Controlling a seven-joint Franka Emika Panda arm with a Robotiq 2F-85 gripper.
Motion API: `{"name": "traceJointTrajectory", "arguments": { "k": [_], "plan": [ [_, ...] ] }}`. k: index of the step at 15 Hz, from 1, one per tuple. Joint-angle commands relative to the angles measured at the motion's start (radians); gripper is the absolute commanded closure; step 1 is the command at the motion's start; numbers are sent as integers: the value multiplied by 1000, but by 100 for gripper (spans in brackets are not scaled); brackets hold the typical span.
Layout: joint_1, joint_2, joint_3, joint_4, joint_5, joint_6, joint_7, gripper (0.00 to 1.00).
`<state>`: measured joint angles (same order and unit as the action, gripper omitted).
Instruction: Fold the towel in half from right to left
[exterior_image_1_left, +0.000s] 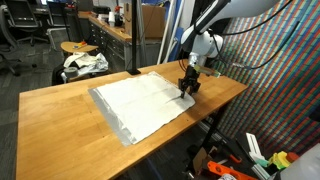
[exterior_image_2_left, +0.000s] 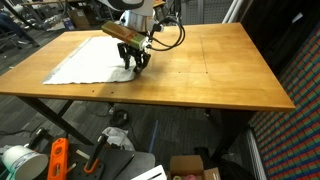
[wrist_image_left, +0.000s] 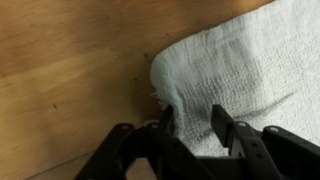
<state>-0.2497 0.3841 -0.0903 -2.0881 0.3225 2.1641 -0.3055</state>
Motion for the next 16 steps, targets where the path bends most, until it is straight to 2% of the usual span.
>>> {"name": "traceJointTrajectory", "arguments": {
  "k": [1, 4, 7, 16],
  "plan": [
    [-4, 15, 15, 33, -3, -23, -23, 85],
    [4, 4, 18, 30, -22, -25, -22, 90],
    [21, -15, 17, 17, -56, -13, -2, 85],
    [130, -65, 8, 13, -222, -12, 233, 86]
  ]
}}
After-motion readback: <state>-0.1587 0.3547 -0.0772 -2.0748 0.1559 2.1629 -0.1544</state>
